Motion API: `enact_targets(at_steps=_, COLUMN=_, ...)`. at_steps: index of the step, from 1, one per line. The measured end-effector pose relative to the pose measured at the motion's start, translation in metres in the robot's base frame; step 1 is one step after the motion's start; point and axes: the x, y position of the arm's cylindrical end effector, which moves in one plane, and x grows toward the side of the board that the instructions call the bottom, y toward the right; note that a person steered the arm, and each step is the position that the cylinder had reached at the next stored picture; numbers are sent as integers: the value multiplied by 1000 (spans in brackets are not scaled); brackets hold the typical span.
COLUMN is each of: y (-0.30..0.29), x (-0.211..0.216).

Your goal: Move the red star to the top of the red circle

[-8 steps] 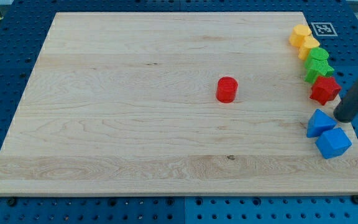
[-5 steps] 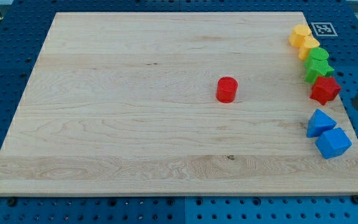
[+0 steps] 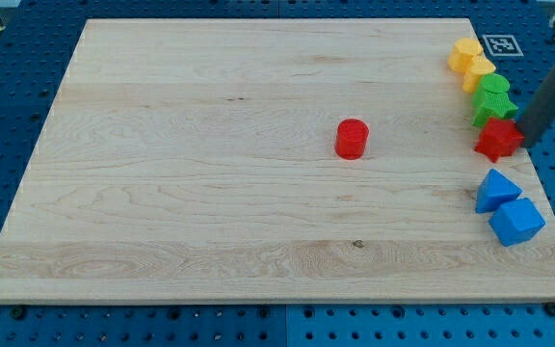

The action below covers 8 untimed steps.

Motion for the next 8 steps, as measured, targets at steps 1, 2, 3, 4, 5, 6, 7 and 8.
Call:
enact_targets(at_steps=1, y=-16, x=5)
enact_targets(at_steps=2, y=-36, x=5)
enact_targets(at_steps=3, y=-29, x=9)
enact_targets(at_steps=4, y=-39, x=24)
enact_targets(at_steps=5, y=-68, x=28)
enact_targets(at_steps=6, y=-85, x=20)
enact_targets(at_steps=7, y=-96, x=13)
enact_targets(at_steps=8, y=-101, x=-4)
